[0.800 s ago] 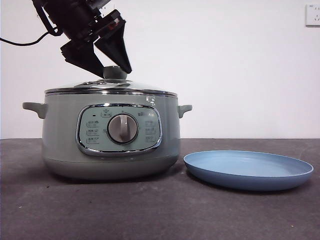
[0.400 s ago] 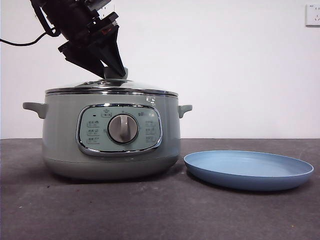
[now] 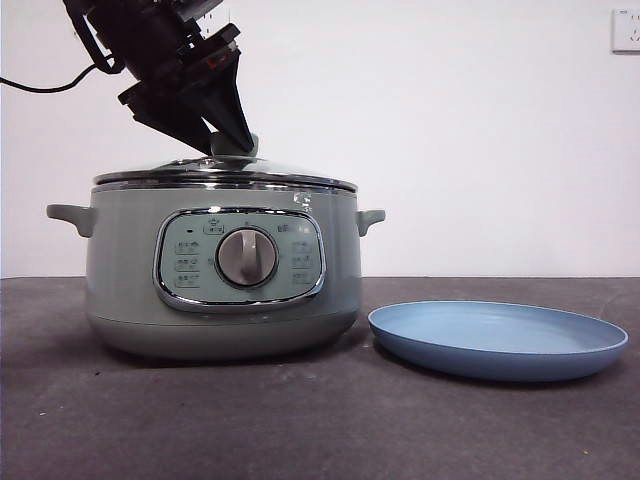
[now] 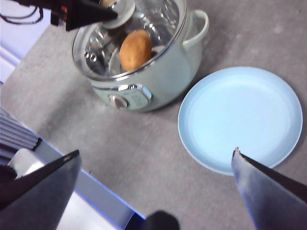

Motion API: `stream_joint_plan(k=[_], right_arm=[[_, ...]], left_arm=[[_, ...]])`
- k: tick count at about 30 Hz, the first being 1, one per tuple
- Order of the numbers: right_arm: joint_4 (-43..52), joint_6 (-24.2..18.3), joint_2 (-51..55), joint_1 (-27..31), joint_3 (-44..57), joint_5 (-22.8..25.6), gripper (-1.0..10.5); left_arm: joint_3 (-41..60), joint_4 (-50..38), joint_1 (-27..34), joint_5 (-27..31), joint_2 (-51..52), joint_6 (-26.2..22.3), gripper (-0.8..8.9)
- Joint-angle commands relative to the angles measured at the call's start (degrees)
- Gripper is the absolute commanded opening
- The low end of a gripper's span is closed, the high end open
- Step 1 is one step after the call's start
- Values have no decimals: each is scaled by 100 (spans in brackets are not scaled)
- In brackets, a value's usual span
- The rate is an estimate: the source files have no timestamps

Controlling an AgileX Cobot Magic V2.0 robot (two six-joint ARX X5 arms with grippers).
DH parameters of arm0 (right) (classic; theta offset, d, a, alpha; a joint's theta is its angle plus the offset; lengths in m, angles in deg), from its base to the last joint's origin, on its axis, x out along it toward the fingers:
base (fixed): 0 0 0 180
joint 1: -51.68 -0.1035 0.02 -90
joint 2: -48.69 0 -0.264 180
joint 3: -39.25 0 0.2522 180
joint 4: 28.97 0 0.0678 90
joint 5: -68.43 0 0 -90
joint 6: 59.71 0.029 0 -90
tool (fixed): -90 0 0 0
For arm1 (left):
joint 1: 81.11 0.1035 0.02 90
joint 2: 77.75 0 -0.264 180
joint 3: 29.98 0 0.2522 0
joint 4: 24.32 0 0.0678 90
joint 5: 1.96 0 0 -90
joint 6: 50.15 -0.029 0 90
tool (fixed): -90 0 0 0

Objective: Take the potato out from the steamer,put the potato on the plate,close the lid

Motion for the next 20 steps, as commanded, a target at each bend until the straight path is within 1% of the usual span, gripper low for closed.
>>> stream_joint_plan(k=[1,4,7,11,14,16,20], right_arm=[[179,144,0,-13,-9,4,658],[326,295,-24,-13,-9,4,658],[428,341,-118,-15,-9,0,658],[621,516,-352,-133,-9,-13,658],[909,660,-579,-361,-13,-7,657],[1196,804,-750,-575,-20,-2,657],[1871,1172,-1239,-1156,-52,63,657]], left_arm=[[-7,-297,-22,-107,197,63,-13],[-7,-321,-20,-98,361,74,-13],[-9,-308,22,-85,597,87,-13],[-9,-216,131,-72,1067,210,-12],[-9,-57,251,-28,1517,223,-12],[-9,105,334,118,1827,225,-12],[-9,605,505,367,2500,229,-12]])
